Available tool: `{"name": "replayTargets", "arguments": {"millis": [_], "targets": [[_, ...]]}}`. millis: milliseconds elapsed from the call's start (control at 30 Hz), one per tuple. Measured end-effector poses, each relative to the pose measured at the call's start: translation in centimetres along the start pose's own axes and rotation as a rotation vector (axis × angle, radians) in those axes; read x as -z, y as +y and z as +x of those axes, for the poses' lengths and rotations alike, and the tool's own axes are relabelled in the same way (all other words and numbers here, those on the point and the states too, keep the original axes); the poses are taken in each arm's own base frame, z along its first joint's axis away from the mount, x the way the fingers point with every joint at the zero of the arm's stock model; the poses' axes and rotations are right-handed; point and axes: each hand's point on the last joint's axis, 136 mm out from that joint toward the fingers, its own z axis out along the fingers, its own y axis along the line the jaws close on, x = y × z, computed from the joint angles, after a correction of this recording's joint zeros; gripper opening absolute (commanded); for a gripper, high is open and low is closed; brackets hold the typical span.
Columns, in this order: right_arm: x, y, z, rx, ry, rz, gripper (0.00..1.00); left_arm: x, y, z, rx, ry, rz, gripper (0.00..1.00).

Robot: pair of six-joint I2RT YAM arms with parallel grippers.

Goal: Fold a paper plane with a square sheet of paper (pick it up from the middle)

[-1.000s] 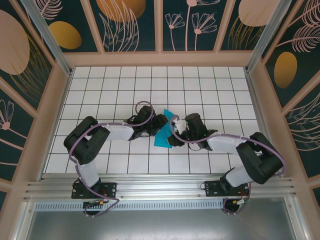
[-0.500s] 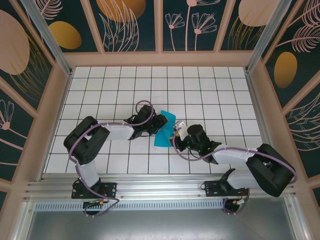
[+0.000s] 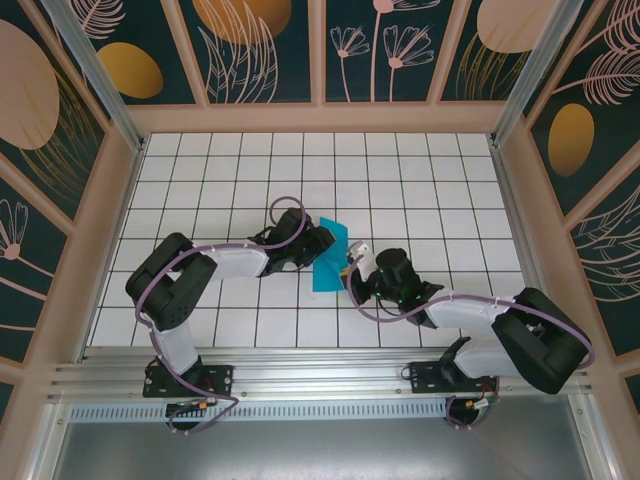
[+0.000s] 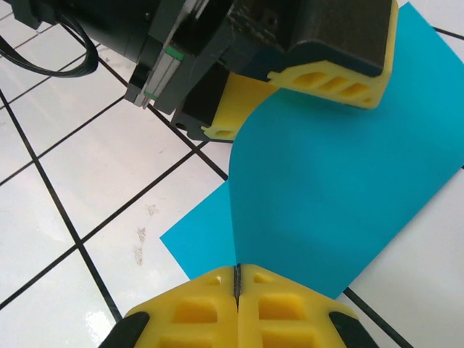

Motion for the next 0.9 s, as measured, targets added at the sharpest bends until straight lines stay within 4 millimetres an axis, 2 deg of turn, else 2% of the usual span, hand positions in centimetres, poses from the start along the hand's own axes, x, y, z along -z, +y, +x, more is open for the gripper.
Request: {"name": "replayTargets", "arguments": {"millis": [367,600,767,900], "targets": [[-0.5,-0.8,1.3,-0.171,0.058,-0.087,0.00,2.8,-1.7,-1.0,-0.056,-0.065,0.033,0.61],[-0.5,-0.6,1.1,-0.165,0.053,-0.103,0.00,2.6,-1.5,-0.1,-0.052,-0.015,0.040,0.63],[-0.5,-0.6,1.0,-0.160,0.050,-0.104,0.00,1.7,-0.1,0.4,-0.016,0.006,0.009,0.67],[-0.5,-0.6,1.0,-0.160,0.050,-0.104,0.00,1.1,0.3,0.6,0.011,0.018,0.002,0.67]]}}
